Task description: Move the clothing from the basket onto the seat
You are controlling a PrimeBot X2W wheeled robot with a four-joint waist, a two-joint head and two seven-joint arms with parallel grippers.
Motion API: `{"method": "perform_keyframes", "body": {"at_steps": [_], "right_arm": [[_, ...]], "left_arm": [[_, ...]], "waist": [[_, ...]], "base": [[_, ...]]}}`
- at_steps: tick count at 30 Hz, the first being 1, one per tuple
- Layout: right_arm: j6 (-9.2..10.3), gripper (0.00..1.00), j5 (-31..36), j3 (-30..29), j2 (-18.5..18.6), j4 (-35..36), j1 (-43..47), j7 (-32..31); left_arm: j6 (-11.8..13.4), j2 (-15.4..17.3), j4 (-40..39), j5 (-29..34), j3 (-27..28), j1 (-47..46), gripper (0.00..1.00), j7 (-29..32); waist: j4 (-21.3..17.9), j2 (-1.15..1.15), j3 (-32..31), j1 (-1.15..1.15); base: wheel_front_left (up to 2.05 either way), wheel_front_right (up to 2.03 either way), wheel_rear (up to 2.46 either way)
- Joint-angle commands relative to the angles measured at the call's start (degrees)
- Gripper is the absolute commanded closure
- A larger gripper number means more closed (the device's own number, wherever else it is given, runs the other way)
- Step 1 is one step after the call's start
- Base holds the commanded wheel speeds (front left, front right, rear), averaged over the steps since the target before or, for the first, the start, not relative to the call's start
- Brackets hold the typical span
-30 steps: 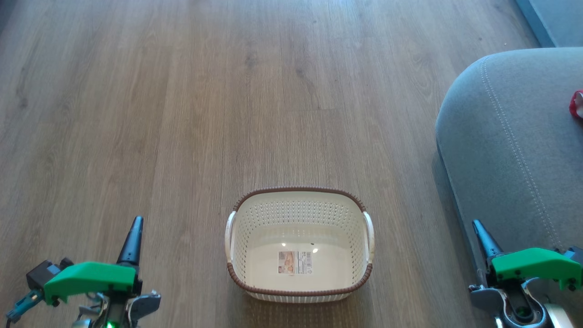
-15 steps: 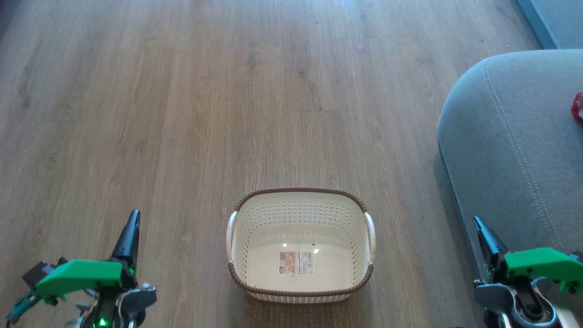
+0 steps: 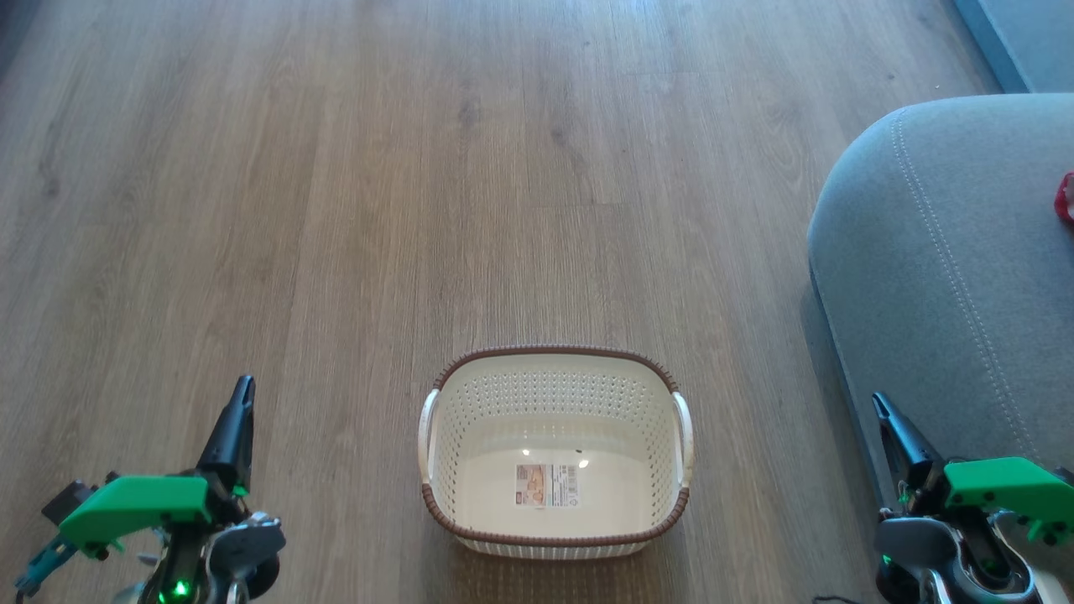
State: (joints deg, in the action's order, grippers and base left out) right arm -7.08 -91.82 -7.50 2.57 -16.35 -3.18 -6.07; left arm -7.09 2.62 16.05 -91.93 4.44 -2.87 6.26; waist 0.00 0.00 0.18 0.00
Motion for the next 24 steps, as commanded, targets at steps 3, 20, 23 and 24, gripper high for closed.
{"method": "perform_keyframes", "body": {"at_steps": [3,20,23,24], "right_arm": [[-0.41,1.0,-0.3,0.9,0.3,2.3,-3.0,-0.5],[-0.41,1.0,-0.3,0.9,0.3,2.3,-3.0,-0.5],[-0.41,1.0,-0.3,0.9,0.3,2.3,-3.0,-0.5],[-0.41,1.0,-0.3,0.9,0.3,2.3,-3.0,-0.5]], "left_arm": [[-0.4,0.3,-2.0,-0.2,2.1,-3.3,1.0,0.2],[-0.4,0.3,-2.0,-0.2,2.1,-3.3,1.0,0.2],[-0.4,0.3,-2.0,-0.2,2.1,-3.3,1.0,0.2],[-0.4,0.3,-2.0,-0.2,2.1,-3.3,1.0,0.2]], "waist": [[0.0,0.0,0.0,0.0],[0.0,0.0,0.0,0.0],[0.0,0.0,0.0,0.0],[0.0,0.0,0.0,0.0]], "base": [[0.0,0.0,0.0],[0.0,0.0,0.0],[0.0,0.0,0.0],[0.0,0.0,0.0]]}}
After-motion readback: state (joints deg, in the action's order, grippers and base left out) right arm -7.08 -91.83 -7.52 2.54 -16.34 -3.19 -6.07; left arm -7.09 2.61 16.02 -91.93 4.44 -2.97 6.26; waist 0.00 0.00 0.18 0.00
